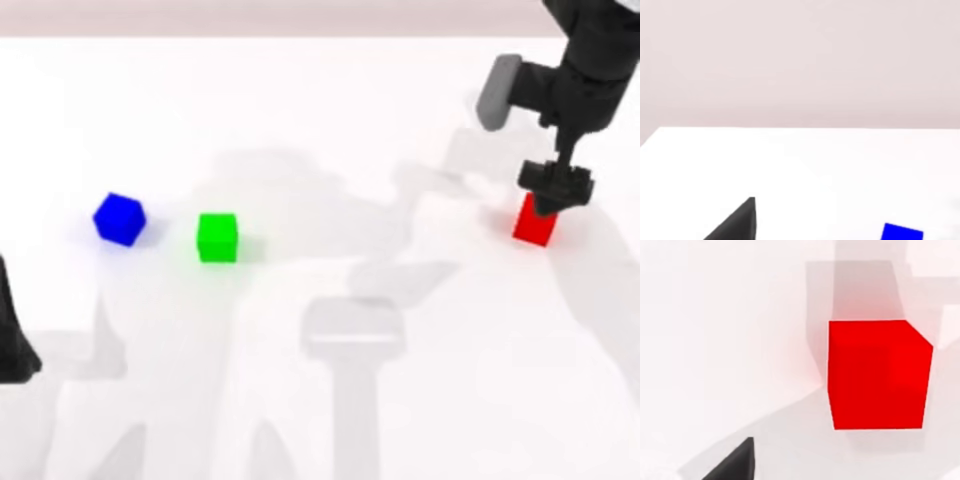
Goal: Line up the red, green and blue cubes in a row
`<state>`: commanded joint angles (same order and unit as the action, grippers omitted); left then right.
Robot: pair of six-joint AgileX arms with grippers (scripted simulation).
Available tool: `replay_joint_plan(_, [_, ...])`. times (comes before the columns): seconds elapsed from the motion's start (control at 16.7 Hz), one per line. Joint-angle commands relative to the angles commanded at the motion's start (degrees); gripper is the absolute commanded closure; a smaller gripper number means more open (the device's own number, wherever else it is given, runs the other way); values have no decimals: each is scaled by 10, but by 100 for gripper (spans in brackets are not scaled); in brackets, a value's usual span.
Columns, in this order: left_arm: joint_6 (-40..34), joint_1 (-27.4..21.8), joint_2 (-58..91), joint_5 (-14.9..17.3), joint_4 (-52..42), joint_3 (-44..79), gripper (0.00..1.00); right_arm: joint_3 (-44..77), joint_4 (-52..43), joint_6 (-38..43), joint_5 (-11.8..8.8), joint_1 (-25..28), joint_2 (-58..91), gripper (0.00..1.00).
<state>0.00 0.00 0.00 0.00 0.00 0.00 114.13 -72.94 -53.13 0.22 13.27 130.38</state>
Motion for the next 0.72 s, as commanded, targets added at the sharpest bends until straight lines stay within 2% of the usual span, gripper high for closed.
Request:
replay_joint_plan(0.42, [0, 0, 0, 0, 0, 0, 0, 6, -3, -4, 0, -2, 11, 0])
replay_joint_plan(0.72, [0, 0, 0, 0, 0, 0, 0, -60, 88, -4, 0, 1, 33, 0])
